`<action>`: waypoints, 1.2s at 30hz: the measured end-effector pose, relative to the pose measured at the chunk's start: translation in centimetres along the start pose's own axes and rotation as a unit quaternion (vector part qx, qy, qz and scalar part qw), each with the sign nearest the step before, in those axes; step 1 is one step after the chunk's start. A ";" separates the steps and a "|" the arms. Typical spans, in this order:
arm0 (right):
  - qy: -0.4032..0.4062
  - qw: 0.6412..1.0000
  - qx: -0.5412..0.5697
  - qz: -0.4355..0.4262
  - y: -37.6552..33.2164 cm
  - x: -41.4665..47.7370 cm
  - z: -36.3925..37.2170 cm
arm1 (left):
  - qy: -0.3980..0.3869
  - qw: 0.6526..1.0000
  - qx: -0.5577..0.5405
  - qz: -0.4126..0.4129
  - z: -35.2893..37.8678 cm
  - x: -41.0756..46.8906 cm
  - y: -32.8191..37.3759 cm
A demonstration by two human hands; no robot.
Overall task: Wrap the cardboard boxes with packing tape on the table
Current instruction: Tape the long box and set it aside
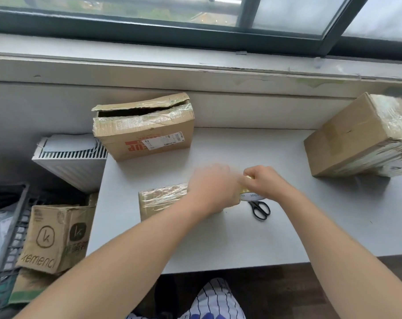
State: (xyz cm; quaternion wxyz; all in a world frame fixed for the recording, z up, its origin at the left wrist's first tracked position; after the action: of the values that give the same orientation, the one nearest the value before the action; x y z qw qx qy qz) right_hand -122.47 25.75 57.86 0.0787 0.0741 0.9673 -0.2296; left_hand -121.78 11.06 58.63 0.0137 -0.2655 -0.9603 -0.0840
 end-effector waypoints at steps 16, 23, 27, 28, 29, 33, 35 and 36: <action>-0.007 0.999 0.038 0.018 0.5 -0.4 -0.4 | -0.020 0.998 0.053 0.025 0.1 -0.1 1.8; 0.019 0.938 0.341 -0.050 -6.6 -1.9 -10.7 | 0.064 0.947 -0.313 -0.026 -8.2 -0.7 -4.4; -0.023 0.934 0.335 -0.123 -13.4 -3.0 -12.0 | 0.071 0.886 -0.456 -0.045 -9.4 -2.9 -7.8; -0.033 0.943 0.305 -0.128 -14.5 -3.0 -11.0 | 0.066 0.880 -0.468 -0.053 -8.8 -3.7 -8.4; -0.041 0.949 0.282 -0.131 -15.4 -3.0 -10.0 | 0.063 0.872 -0.481 -0.064 -8.0 -4.3 -8.9; -0.018 0.971 0.194 -0.135 -17.1 -2.2 -8.4 | 0.088 0.852 -0.505 -0.103 -6.1 -6.1 -11.3; 0.003 0.985 0.092 -0.148 -17.0 -1.8 -9.0 | 0.100 0.847 -0.510 -0.114 -5.5 -6.9 -12.6; 0.007 0.987 0.068 -0.144 -16.4 -1.6 -9.3 | 0.100 0.844 -0.513 -0.116 -5.4 -7.1 -13.0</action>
State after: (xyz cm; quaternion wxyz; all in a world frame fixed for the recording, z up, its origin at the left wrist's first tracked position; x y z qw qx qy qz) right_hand -124.92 15.33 73.51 0.0327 -0.0587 0.9507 -0.3029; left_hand -122.45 -4.44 61.45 -0.0385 -0.1113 -0.7973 -0.5920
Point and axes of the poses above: each hand's wrist, its own x-axis towards the middle knuckle, its own z-axis out of the palm, y = z × x, the point moved 7 cm from there along x, towards the middle knuckle, and after that the axes turned 14 degrees about y, right-handed, at the moved point
